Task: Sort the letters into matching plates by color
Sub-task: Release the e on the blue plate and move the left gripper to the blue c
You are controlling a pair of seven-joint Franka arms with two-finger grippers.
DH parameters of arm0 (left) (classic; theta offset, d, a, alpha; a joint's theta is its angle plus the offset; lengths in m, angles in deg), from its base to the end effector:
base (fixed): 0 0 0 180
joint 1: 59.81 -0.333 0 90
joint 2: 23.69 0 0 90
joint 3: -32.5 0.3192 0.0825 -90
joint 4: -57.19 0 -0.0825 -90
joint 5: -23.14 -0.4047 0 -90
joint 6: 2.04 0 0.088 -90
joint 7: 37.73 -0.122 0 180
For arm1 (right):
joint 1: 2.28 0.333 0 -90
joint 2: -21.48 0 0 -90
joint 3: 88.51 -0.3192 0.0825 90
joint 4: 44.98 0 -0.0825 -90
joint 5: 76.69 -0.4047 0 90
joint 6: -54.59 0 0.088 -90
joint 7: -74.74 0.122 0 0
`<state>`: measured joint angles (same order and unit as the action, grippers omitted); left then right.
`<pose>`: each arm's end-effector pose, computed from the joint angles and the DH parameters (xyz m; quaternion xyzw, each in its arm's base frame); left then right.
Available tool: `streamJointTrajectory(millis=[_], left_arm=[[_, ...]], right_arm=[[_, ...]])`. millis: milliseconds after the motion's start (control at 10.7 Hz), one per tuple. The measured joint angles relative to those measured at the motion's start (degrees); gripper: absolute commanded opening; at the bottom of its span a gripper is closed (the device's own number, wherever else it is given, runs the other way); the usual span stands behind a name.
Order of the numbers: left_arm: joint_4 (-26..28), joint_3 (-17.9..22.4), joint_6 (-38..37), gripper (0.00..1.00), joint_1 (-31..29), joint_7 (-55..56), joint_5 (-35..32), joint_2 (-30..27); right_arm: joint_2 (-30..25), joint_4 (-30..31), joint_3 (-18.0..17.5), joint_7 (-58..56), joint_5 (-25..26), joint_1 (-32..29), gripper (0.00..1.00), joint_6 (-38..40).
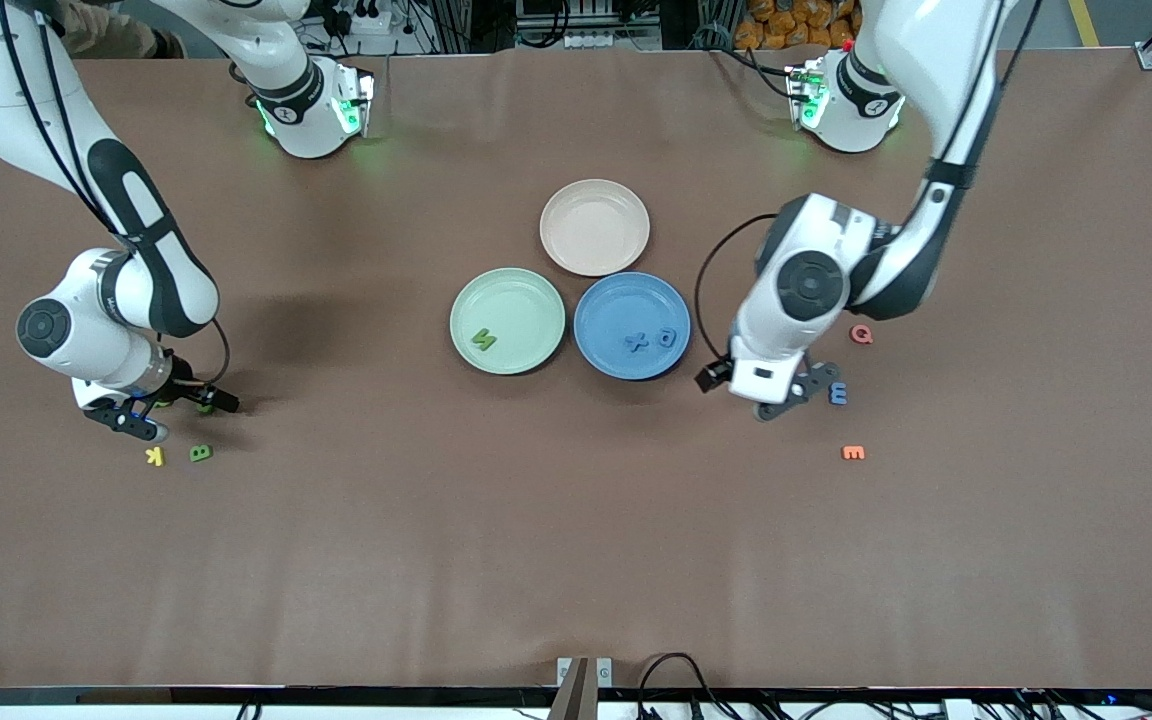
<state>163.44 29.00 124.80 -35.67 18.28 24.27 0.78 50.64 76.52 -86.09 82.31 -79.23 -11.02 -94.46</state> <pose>0.5740 -0.2996 0.2607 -0.9666 -0.2531 0.0386 0.0071 0.5711 -0.1142 0.1350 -0.9837 0.1791 0.0136 0.0012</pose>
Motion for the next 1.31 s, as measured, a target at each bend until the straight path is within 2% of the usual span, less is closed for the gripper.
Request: streamJointTrajectory(millis=[281,562,750,938,1219,1312], left_arm=[[0.4,0.0,-2.2,1.00,-4.9,-8.9,0.0,-0.8],[2.7,0.0,-2.8,1.00,-9.8,-18.0,0.0,-2.4],[4.9,0.0,-2.9,1.00,-11.1,-20.3,0.0,-3.7],[6.0,-0.3,-2.9,1.00,-11.2,-20.7,0.0,-3.8],[7.8,-0.7,-2.9,1.00,-11.0,-20.3,0.0,-3.9],[8.2,-0.8,-2.9,1.00,-10.7,-17.0,0.0,-3.9]], right_arm=[[-0.6,0.4,-0.1,0.0,0.0,-0.3,0.57,-0.1],[-1.1,0.6,-0.4,0.0,0.0,-0.9,0.46,-0.2],[-1.2,0.6,-0.6,0.0,0.0,-1.1,0.39,-0.3],[-1.3,0.6,-0.8,0.0,0.0,-1.6,0.26,-0.3],[-1.4,0.7,-1.4,0.0,0.0,-2.0,0.22,-0.3],[-1.5,0.7,-1.5,0.0,0.0,-2.0,0.22,-0.4]])
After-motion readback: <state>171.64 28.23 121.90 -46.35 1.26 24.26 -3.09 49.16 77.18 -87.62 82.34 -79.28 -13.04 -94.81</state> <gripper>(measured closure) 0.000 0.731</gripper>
